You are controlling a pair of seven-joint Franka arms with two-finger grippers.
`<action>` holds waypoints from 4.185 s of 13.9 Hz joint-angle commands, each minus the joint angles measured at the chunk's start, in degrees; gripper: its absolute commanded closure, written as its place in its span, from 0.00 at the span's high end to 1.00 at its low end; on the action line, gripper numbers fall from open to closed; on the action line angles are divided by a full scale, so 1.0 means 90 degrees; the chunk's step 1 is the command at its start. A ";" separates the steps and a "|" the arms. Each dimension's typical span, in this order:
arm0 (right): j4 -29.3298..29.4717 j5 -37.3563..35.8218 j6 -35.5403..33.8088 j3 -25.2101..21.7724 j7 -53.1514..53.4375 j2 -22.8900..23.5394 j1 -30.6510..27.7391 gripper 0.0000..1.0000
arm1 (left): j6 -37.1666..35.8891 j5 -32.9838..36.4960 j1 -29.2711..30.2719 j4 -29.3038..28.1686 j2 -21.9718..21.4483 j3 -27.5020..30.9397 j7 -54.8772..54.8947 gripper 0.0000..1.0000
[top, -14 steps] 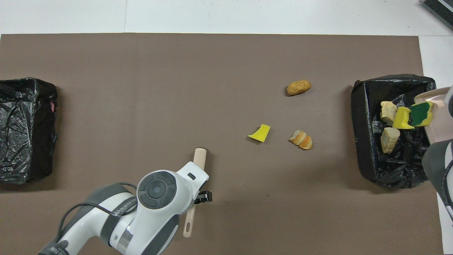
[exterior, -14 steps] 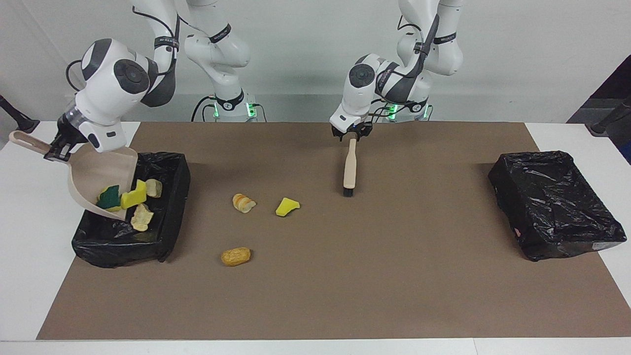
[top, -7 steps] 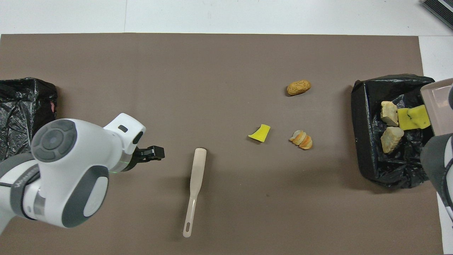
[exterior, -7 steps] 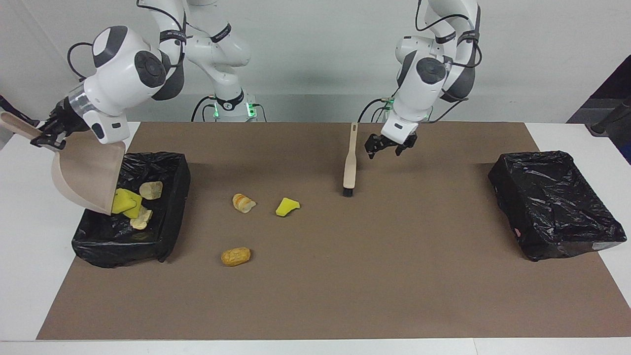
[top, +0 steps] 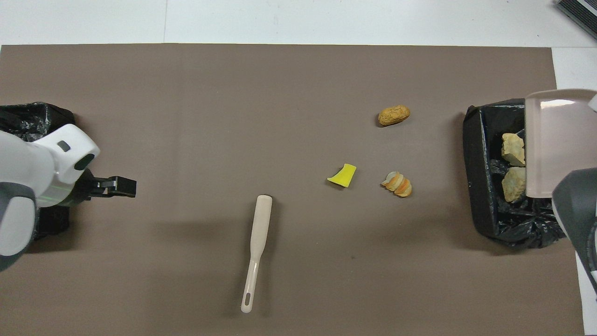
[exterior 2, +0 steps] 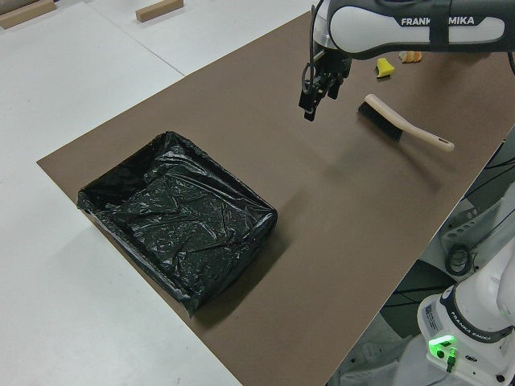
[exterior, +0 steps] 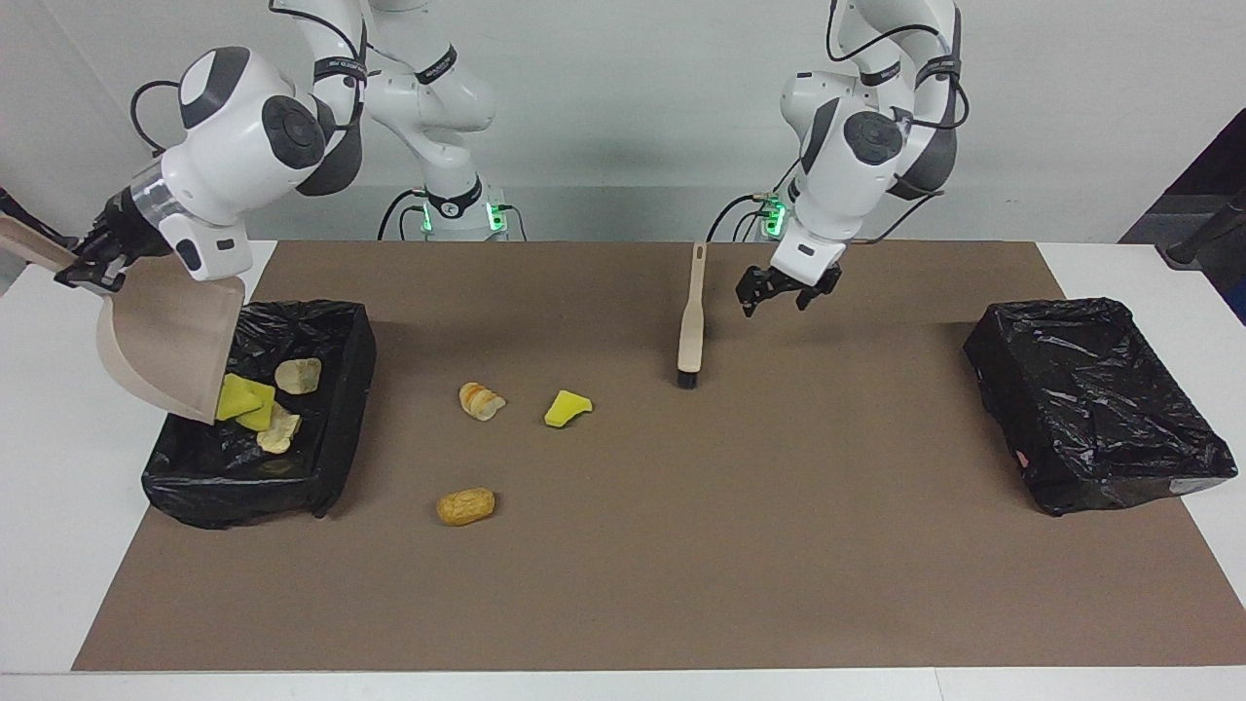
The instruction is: Sweep and dump trash in bin
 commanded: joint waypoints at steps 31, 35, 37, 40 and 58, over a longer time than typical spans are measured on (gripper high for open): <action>0.4961 0.5392 0.0138 0.0488 1.2801 0.5272 0.4371 0.00 | -0.1439 0.0161 0.0526 0.1751 0.0170 -0.0029 0.0567 1.00; 0.4961 0.5392 0.0227 0.0478 1.2752 0.5292 0.4361 0.12 | -0.1458 0.0161 0.0526 0.1751 0.0170 -0.0029 0.0567 1.00; 0.4951 0.5334 0.0237 0.0449 1.2529 0.5292 0.4361 0.48 | -0.1478 0.0161 0.0526 0.1751 0.0161 -0.0029 0.0567 1.00; 0.4932 0.5294 0.0228 0.0400 1.2440 0.5175 0.4293 0.68 | -0.1478 0.0161 0.0526 0.1751 0.0161 -0.0029 0.0577 1.00; 0.0344 0.5596 0.0179 0.0439 1.2849 0.0576 0.3451 1.00 | -0.1332 0.0151 0.0517 0.1761 0.0190 -0.0029 0.0567 1.00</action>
